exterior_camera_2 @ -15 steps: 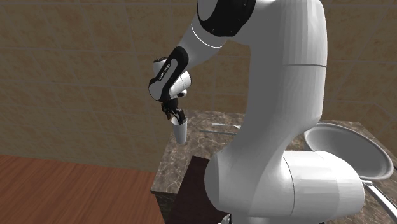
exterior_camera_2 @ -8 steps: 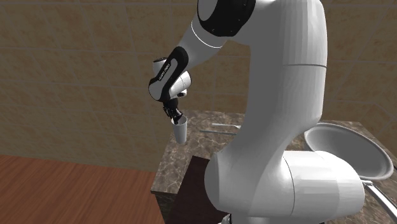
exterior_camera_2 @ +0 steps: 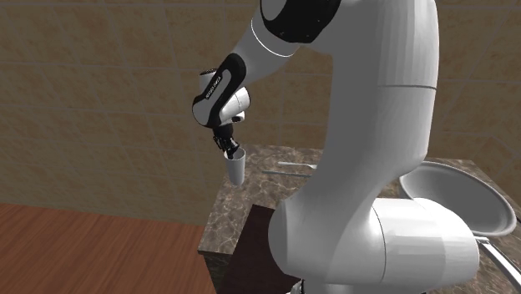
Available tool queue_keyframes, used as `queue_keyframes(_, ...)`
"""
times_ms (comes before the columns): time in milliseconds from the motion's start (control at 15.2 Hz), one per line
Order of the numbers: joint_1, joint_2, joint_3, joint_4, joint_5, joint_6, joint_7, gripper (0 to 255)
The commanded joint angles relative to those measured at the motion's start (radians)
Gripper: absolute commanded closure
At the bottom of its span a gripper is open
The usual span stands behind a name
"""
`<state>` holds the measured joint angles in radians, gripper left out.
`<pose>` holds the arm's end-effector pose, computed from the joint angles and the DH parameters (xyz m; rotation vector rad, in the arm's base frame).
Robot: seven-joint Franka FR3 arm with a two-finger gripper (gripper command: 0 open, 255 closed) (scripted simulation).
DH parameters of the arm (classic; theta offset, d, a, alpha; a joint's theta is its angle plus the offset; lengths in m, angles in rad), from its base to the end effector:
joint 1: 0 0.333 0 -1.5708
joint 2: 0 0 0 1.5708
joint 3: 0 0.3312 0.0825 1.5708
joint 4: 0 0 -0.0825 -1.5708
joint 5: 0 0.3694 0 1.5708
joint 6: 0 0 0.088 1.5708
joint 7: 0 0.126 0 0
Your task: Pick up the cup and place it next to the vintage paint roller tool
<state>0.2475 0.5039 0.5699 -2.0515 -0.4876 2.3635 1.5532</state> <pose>0.4084 0.4110 0.2228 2.9875 -0.6293 0.0406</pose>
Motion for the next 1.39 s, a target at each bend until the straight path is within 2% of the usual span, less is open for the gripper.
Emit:
queue_keyframes(0, -0.01, -0.02, 0.012, 0.0, 0.017, -0.016, -0.013, 255)
queue_keyframes(1320, -0.084, -0.214, 0.109, 0.037, 0.188, -0.206, -0.134, 255)
